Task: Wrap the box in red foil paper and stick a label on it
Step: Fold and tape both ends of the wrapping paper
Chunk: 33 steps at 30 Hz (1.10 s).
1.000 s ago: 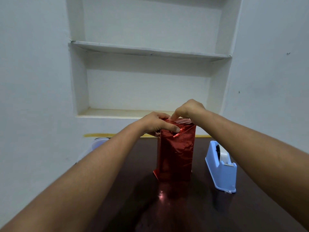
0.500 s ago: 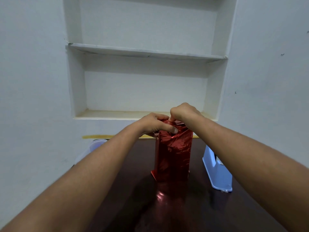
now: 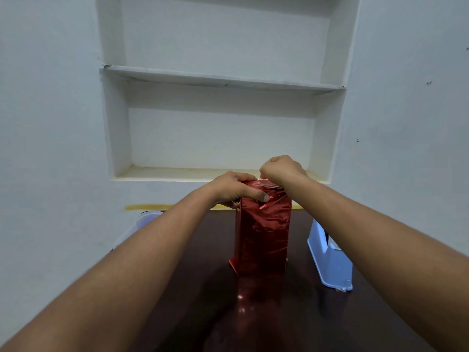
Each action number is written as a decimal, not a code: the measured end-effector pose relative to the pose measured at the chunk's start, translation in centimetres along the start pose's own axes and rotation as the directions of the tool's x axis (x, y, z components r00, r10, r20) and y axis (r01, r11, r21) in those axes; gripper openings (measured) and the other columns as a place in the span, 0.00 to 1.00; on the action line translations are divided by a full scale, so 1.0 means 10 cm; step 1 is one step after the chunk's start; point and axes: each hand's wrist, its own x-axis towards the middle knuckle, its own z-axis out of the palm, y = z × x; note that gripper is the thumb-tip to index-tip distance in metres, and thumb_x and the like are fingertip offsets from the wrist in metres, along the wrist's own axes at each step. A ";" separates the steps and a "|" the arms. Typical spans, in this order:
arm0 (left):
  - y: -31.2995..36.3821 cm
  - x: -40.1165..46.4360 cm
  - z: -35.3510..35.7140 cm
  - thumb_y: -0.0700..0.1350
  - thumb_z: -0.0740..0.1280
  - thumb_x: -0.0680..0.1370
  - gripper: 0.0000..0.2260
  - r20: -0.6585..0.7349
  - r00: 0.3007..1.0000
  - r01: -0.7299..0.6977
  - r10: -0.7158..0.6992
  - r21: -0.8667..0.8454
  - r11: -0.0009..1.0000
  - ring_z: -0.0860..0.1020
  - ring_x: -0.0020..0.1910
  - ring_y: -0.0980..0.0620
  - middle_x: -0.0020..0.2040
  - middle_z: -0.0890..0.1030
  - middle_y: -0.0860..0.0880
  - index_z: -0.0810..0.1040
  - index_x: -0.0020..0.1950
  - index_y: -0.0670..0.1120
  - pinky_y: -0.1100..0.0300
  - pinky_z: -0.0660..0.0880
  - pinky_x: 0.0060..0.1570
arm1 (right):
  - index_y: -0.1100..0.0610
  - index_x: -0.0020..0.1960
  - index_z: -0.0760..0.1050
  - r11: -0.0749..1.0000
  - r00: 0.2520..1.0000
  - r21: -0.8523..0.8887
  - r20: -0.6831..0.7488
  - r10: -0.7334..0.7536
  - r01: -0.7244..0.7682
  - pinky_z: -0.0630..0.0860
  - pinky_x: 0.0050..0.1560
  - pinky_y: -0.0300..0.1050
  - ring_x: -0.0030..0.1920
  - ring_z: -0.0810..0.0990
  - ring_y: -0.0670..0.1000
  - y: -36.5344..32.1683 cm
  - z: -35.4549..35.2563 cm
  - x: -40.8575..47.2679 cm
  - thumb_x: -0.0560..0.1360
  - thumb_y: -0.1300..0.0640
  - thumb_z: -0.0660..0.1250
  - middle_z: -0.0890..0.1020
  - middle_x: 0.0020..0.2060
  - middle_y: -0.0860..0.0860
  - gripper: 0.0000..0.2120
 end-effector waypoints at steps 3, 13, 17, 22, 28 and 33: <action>0.00 0.00 0.00 0.55 0.84 0.63 0.23 0.009 1.000 -0.007 0.007 0.008 1.000 0.79 0.45 0.51 0.50 0.84 0.47 0.85 0.57 0.59 0.55 0.77 0.46 | 0.50 0.50 0.82 1.000 0.999 0.011 0.049 -0.017 0.016 0.81 0.57 0.52 0.50 0.81 0.55 0.06 -0.02 0.03 0.68 0.50 0.74 0.82 0.46 0.49 0.11; 0.01 -0.01 0.01 0.54 0.84 0.62 0.22 0.002 1.000 -0.001 0.001 0.004 1.000 0.77 0.44 0.51 0.46 0.81 0.51 0.86 0.55 0.58 0.54 0.75 0.45 | 0.49 0.43 0.82 0.997 0.998 0.059 0.034 -0.058 0.056 0.82 0.55 0.53 0.49 0.83 0.53 0.07 0.00 -0.05 0.64 0.53 0.72 0.84 0.45 0.47 0.08; 0.04 -0.04 0.05 0.53 0.84 0.63 0.22 -0.026 1.000 0.011 -0.011 0.000 1.000 0.76 0.43 0.49 0.46 0.80 0.49 0.85 0.55 0.55 0.53 0.73 0.44 | 0.50 0.43 0.84 0.996 0.996 0.049 0.050 -0.079 0.077 0.83 0.53 0.51 0.48 0.83 0.53 0.09 -0.02 -0.03 0.65 0.54 0.73 0.85 0.45 0.49 0.07; 0.01 -0.08 0.02 0.58 0.87 0.54 0.45 -0.096 0.995 0.031 -0.021 0.100 0.995 0.79 0.36 0.52 0.52 0.82 0.52 0.75 0.69 0.57 0.58 0.76 0.36 | 0.47 0.49 0.87 0.947 0.974 -0.230 0.031 -0.224 0.225 0.80 0.51 0.46 0.53 0.83 0.54 0.02 0.02 -0.07 0.73 0.53 0.68 0.87 0.48 0.49 0.10; 0.07 -0.34 -0.16 0.33 0.79 0.70 0.45 0.036 0.999 0.013 -0.014 0.005 1.000 0.82 0.43 0.50 0.53 0.79 0.45 0.62 0.79 0.58 0.54 0.84 0.47 | 0.43 0.56 0.85 0.841 0.935 -0.409 0.139 -0.327 0.355 0.73 0.46 0.44 0.53 0.79 0.52 -0.06 -0.12 -0.20 0.76 0.55 0.64 0.85 0.53 0.47 0.15; 0.06 -0.38 -0.24 0.26 0.62 0.76 0.35 -0.064 0.996 -0.062 0.064 0.040 0.997 0.88 0.44 0.42 0.52 0.77 0.41 0.68 0.74 0.59 0.51 0.85 0.45 | 0.49 0.49 0.82 0.822 0.930 -0.435 0.153 -0.335 0.368 0.76 0.46 0.47 0.49 0.79 0.56 -0.04 -0.06 -0.35 0.68 0.41 0.59 0.82 0.47 0.52 0.20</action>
